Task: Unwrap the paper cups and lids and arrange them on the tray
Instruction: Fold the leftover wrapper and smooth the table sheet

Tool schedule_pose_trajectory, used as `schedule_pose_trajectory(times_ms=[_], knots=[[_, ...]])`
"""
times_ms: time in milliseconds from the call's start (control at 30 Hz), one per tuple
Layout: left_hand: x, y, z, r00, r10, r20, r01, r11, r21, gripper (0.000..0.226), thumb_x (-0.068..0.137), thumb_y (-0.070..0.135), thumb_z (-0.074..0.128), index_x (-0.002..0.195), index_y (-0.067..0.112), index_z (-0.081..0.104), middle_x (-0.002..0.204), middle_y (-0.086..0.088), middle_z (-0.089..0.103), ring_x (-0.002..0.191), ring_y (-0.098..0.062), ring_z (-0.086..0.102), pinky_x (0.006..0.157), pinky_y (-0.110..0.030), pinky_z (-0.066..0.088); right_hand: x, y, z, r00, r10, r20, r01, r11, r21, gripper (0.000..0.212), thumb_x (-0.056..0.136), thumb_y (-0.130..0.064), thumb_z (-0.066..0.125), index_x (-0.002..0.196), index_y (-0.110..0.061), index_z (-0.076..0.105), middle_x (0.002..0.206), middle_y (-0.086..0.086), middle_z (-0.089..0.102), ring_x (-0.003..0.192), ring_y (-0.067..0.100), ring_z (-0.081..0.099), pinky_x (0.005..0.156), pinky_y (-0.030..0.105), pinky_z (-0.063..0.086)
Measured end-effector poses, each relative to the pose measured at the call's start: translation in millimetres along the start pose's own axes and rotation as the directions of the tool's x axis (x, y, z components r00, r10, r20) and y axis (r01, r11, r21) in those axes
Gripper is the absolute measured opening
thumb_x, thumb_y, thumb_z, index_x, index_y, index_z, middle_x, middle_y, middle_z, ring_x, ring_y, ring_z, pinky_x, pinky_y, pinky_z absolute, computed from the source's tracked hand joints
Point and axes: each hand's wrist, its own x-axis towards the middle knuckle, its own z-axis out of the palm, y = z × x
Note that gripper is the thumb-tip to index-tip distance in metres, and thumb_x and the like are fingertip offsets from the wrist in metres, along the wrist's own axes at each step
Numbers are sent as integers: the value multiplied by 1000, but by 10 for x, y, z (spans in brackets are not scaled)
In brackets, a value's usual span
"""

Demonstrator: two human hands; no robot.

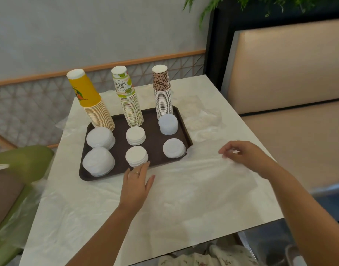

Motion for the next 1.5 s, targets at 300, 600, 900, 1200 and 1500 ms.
schedule_pose_trajectory(times_ms=[300,600,900,1200,1500], knots=[[1,723,367,899,274,341,-325,940,101,65,93,65,10,147,32,22,155,3,25,142,-24,24,107,-51,29,44,874,-332,987,159,-38,-163,967,-197,38,91,2,49,101,-28,69,112,-16,63,77,-5,51,77,19,35],[-145,976,646,864,140,484,-269,940,209,73,89,73,10,148,32,23,154,-4,29,141,-29,29,99,-51,38,168,1374,-431,987,115,-114,-142,955,-261,40,91,4,50,124,-16,60,131,0,56,115,18,53,87,14,31],[-213,932,764,894,205,398,-283,948,148,69,91,71,19,150,40,1,160,4,-5,145,-17,-13,112,-44,-7,252,1686,-398,981,68,-183,-129,930,-345,50,81,13,46,116,-16,66,125,-5,58,111,15,55,73,10,31],[8,1121,659,959,198,201,-219,972,86,49,99,50,24,133,22,46,132,-6,54,119,-27,50,109,-38,24,492,1573,-532,947,-67,-314,-16,966,-257,28,82,4,60,102,-14,68,112,1,54,76,16,56,73,26,44],[1240,1588,481,997,-30,74,40,990,-136,40,99,13,42,138,4,42,147,-12,33,134,-27,34,108,-31,30,1393,858,-226,992,-48,-116,21,975,-223,43,87,-14,65,128,-14,53,134,9,41,111,28,53,88,30,42]])
